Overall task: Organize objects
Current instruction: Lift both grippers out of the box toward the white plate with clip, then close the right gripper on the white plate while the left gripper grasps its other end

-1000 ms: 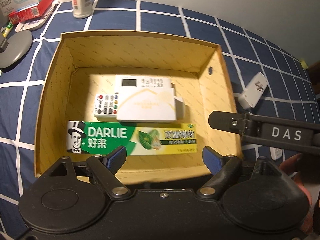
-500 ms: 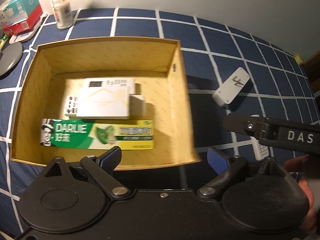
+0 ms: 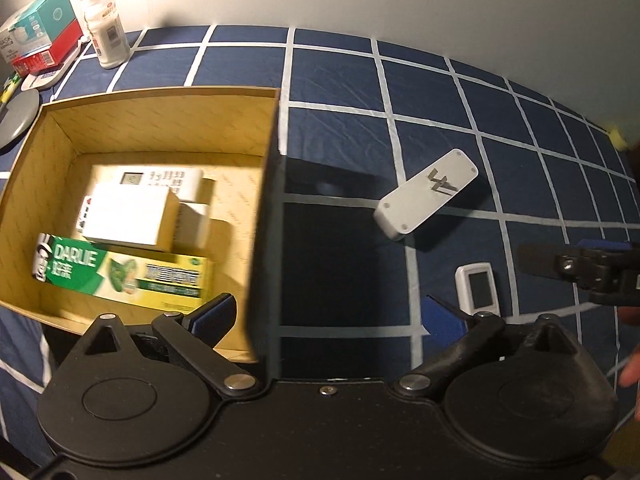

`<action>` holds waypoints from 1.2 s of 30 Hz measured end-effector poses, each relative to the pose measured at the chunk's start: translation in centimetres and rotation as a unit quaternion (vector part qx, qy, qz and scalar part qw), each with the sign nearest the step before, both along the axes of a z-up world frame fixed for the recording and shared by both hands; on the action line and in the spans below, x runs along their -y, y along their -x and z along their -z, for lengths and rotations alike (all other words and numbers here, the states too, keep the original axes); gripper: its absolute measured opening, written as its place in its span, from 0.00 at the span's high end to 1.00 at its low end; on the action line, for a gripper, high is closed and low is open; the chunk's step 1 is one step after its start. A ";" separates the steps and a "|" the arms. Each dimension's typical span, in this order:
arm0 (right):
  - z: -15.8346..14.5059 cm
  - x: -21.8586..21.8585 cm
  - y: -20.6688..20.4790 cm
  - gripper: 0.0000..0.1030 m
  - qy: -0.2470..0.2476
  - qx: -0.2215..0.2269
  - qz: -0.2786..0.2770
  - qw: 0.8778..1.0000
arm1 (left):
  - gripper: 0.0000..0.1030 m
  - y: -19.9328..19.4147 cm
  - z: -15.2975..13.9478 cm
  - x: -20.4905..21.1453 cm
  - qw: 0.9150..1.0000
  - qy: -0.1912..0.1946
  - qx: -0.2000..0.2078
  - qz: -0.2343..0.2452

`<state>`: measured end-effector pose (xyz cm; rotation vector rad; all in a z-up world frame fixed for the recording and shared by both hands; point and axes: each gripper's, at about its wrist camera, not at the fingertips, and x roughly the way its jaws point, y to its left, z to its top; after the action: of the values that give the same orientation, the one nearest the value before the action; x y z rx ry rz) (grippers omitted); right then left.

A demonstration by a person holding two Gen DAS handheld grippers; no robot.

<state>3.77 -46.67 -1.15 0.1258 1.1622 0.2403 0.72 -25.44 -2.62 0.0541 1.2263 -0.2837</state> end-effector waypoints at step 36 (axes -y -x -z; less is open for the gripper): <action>11.2 0.8 -19.0 0.00 0.058 -0.093 -0.211 0.971 | 0.03 -8.3 11.0 11.1 0.984 -0.041 -0.064 -0.161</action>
<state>22.80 -47.43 -12.39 -0.2095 1.3814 0.5447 8.99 -36.54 -13.63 -0.0932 1.3515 0.0464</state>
